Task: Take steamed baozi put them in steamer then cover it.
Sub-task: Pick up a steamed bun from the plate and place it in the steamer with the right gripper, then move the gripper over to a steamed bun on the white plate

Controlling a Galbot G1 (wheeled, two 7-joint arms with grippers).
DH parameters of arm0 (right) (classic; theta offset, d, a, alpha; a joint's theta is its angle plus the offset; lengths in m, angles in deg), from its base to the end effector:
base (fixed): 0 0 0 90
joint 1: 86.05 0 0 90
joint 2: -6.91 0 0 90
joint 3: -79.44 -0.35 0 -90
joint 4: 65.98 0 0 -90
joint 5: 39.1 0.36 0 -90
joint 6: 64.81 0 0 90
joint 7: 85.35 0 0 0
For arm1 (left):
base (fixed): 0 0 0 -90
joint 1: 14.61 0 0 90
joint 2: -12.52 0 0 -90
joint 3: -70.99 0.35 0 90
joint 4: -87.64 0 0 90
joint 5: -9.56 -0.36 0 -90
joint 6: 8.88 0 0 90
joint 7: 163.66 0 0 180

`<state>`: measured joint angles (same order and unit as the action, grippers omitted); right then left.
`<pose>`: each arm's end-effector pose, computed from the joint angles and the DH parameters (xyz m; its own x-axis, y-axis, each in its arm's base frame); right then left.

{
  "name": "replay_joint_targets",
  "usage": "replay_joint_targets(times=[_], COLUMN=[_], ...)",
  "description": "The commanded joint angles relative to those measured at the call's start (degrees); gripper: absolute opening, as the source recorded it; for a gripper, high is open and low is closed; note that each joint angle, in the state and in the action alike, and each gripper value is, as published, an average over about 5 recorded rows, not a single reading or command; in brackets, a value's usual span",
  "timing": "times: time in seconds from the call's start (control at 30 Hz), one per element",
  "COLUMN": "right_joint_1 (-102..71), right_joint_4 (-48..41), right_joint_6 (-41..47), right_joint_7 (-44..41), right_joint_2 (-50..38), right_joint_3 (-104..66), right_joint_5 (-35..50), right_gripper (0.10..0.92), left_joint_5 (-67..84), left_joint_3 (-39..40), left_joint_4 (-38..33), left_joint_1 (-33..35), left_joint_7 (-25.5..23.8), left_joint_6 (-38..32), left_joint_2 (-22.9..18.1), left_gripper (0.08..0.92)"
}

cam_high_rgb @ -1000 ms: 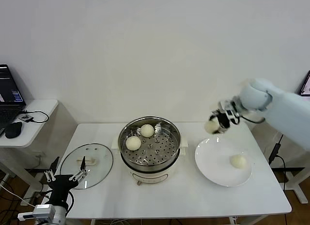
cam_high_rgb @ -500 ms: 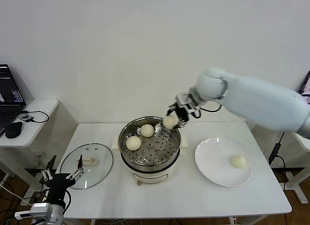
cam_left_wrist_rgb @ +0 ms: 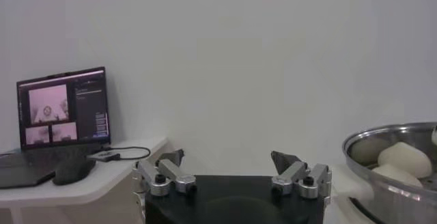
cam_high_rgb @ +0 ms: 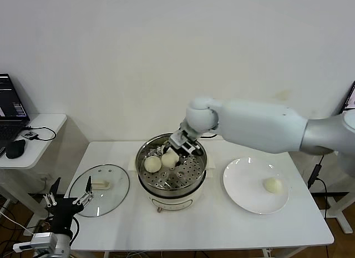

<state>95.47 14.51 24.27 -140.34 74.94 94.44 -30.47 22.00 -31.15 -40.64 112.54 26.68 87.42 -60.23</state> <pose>0.5103 0.1649 -0.0784 -0.1259 -0.3456 0.9299 -0.5256 -0.7717 -0.3580 0.1576 0.0944 -0.2495 -0.9852 -0.1679 0.0338 -0.1607 0.9744 0.1574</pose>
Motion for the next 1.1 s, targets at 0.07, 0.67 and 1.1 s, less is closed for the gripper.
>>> replay_joint_targets(times=[0.07, 0.67, 1.1], right_joint_1=[-0.49, -0.21, 5.79], right_joint_4=[0.90, 1.31, 2.33], right_joint_6=[-6.99, -8.67, 5.43], right_joint_7=[-1.66, -1.82, -1.95], right_joint_2=[3.29, 0.75, -12.48], right_joint_3=[2.95, 1.57, -4.22], right_joint_5=[-4.64, -6.69, 1.34], right_gripper=[0.627, 0.758, 0.823], left_joint_5=[0.06, -0.01, 0.49], left_joint_3=[0.03, 0.50, -0.42], left_joint_4=[0.03, 0.53, 0.46], left_joint_1=[-0.06, -0.67, -1.25], left_joint_7=[0.09, 0.02, -0.08], left_joint_6=[-0.03, -0.03, 0.09], left_joint_2=[-0.34, -0.68, 1.02], left_gripper=[0.823, 0.823, 0.823])
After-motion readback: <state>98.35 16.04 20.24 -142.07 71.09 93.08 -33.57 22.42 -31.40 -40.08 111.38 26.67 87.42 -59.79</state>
